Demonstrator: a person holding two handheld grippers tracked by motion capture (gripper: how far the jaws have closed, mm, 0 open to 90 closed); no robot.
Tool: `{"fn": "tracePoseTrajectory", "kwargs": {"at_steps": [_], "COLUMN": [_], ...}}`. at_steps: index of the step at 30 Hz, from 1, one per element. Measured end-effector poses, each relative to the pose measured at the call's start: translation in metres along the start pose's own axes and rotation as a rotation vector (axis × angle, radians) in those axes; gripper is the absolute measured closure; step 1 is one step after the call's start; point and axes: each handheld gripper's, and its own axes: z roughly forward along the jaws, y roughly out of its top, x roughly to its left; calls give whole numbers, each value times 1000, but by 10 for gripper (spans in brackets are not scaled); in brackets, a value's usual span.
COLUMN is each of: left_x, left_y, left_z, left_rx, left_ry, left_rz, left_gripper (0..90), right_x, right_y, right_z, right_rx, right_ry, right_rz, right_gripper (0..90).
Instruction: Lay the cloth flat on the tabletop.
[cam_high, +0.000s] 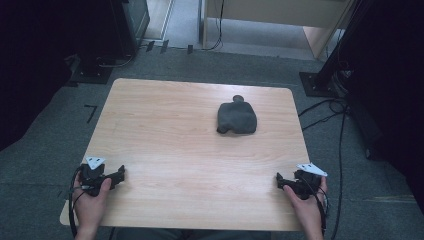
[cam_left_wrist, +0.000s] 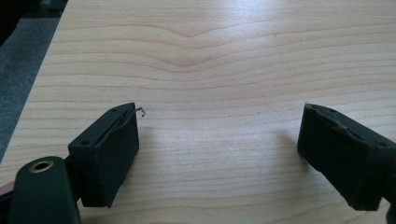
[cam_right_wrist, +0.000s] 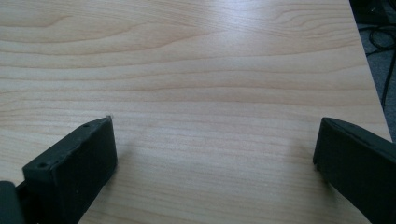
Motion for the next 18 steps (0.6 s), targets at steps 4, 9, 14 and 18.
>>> {"fn": "tracePoseTrajectory", "kwargs": {"at_steps": [4, 9, 14, 18], "left_x": [-1, 0, -1, -1], "left_y": [0, 0, 0, 0], "left_z": [0, 0, 0, 0], "left_rx": [1, 1, 0, 1], "left_ry": [4, 4, 4, 4], "left_rz": [-3, -3, -3, -3], "left_gripper": [126, 126, 126, 126], "right_x": [4, 17, 40, 54], "right_y": [2, 12, 41, 59], "right_z": [-4, -1, 5, 10], "right_rx": [-11, 7, -37, -53], "right_ry": [4, 27, 76, 111], "right_rz": [1, -15, -35, -44], "right_gripper": [166, 147, 147, 147]}}
